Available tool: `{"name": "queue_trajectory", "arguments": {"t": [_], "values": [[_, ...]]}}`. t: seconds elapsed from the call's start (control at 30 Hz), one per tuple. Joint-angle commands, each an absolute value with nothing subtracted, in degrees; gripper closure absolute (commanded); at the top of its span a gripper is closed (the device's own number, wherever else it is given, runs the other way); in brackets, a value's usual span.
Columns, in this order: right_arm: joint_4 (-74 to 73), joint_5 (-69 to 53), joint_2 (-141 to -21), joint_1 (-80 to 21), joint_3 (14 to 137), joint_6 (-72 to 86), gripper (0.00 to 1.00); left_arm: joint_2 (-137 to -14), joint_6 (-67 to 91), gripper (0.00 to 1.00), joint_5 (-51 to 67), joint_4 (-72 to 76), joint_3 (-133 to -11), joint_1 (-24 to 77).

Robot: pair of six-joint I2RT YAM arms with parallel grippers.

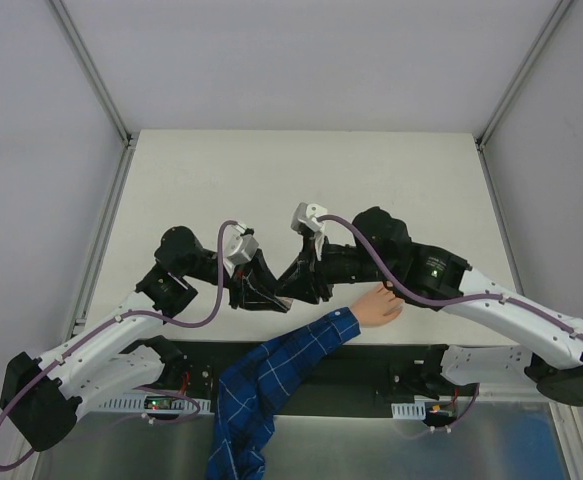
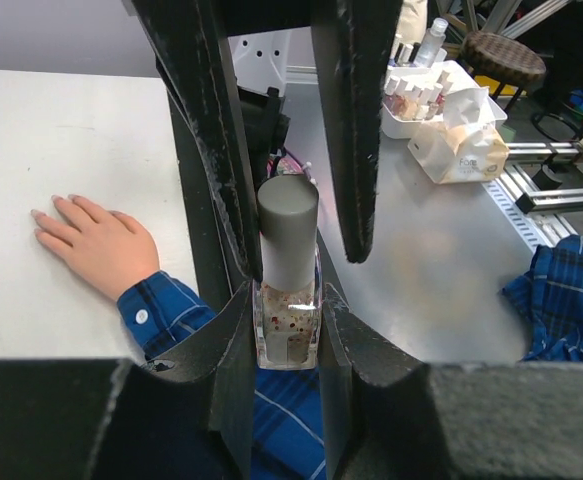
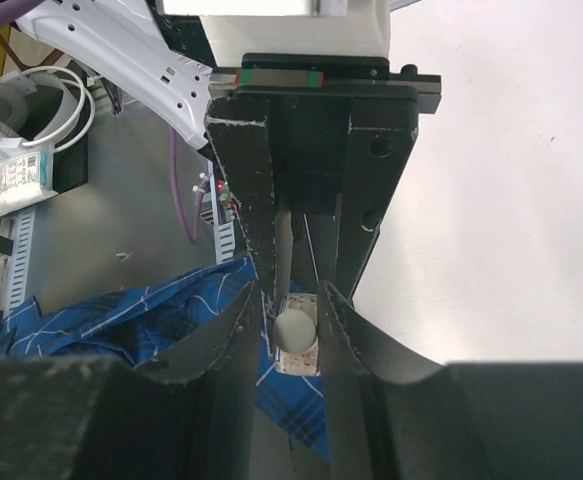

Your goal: Paint the nails

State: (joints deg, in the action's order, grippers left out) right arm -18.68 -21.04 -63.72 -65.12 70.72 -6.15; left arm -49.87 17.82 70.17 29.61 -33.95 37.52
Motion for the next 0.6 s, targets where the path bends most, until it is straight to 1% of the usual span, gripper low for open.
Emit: {"name": "queue_trajectory", "arguments": {"t": [0.0,0.1,0.13,0.2,0.3,0.4,0.43,0.53,0.57], "values": [[-17.1,-24.1,-64.2,-65.1,72.0,-7.2,0.72,-48.9,18.0,1.00,71.1,33.5,-35.8,37.7],[-18.1,-24.1,-64.3,-65.1,72.3,-7.6,0.76,-48.2,17.7,1.00,69.7,33.3,-35.7,37.8],[-18.1,-24.0,-64.2,-65.1,72.2,-7.6,0.81,-47.9,17.2,1.00,69.2,32.8,-35.5,37.8],[-18.2,-23.7,-64.2,-65.2,72.1,-7.7,0.81,-46.9,15.2,1.00,66.4,30.5,-35.6,37.8],[-19.2,-22.8,-64.5,-65.2,72.6,-7.8,0.87,-45.4,12.5,1.00,63.3,27.4,-35.7,37.7],[-18.5,-19.9,-64.5,-65.5,71.9,-7.0,0.94,-43.7,10.5,1.00,57.3,25.4,-35.3,37.6],[-18.3,-18.7,-64.6,-66.2,71.9,-7.0,0.99,-43.2,9.8,1.00,54.2,25.0,-35.0,37.4],[-17.2,-11.4,-65.2,-68.5,71.3,-6.6,0.99,-41.2,8.7,1.00,48.6,23.9,-33.9,36.7],[-16.4,-8.9,-65.5,-69.3,70.8,-5.7,0.99,-40.8,7.7,1.00,43.3,23.0,-33.8,36.4]]}}
